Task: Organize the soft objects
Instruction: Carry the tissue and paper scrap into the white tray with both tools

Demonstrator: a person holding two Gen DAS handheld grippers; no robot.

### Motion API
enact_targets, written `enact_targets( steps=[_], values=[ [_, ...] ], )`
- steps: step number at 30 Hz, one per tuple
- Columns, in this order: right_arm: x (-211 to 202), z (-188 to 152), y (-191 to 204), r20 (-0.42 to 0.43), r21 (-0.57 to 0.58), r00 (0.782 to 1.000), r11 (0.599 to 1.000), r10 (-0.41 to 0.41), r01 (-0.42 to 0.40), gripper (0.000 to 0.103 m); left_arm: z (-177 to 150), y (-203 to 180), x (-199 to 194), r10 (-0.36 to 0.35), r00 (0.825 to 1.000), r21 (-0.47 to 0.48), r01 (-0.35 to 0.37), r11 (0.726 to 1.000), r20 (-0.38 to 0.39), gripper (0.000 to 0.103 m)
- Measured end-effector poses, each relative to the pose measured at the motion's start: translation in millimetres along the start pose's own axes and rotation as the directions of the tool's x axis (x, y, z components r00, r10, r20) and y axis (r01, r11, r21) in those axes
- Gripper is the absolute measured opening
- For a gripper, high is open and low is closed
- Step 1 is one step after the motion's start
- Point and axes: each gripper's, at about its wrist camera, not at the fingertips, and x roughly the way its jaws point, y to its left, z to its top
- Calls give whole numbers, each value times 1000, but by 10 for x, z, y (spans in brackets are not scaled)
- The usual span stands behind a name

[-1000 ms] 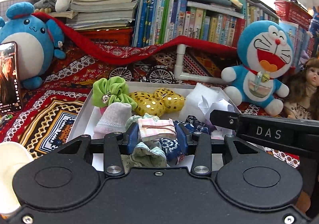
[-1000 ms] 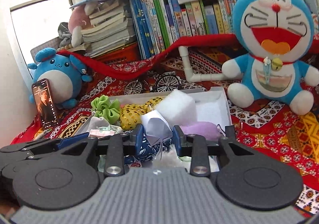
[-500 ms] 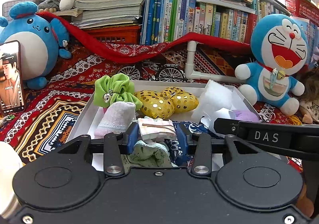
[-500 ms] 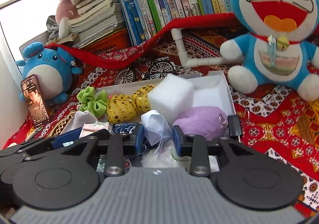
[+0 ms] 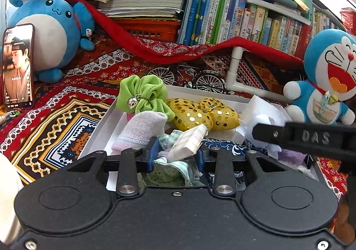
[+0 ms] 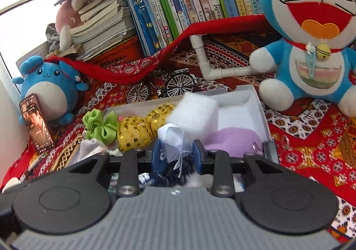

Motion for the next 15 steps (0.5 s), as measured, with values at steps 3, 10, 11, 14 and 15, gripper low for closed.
enact_targets(
  steps=[3, 10, 11, 14, 15],
  values=[
    [73, 19, 31, -8, 20, 1000, 1000, 15, -15, 36, -14, 8, 16, -2, 1000, -5, 2, 1000, 0, 33],
    [244, -4, 155, -34, 10, 999, 1000, 16, -16, 36, -20, 4, 17, -2, 1000, -7, 2, 1000, 1, 33],
    [264, -11, 168, -36, 9, 999, 1000, 14, -13, 36, -20, 6, 18, -3, 1000, -8, 3, 1000, 2, 33],
    [303, -29, 175, -40, 9, 999, 1000, 12, -11, 36, -21, 6, 17, -5, 1000, -7, 5, 1000, 2, 33],
    [313, -28, 166, -43, 16, 999, 1000, 14, -13, 36, -22, 9, 18, -7, 1000, -7, 7, 1000, 2, 33]
  ],
)
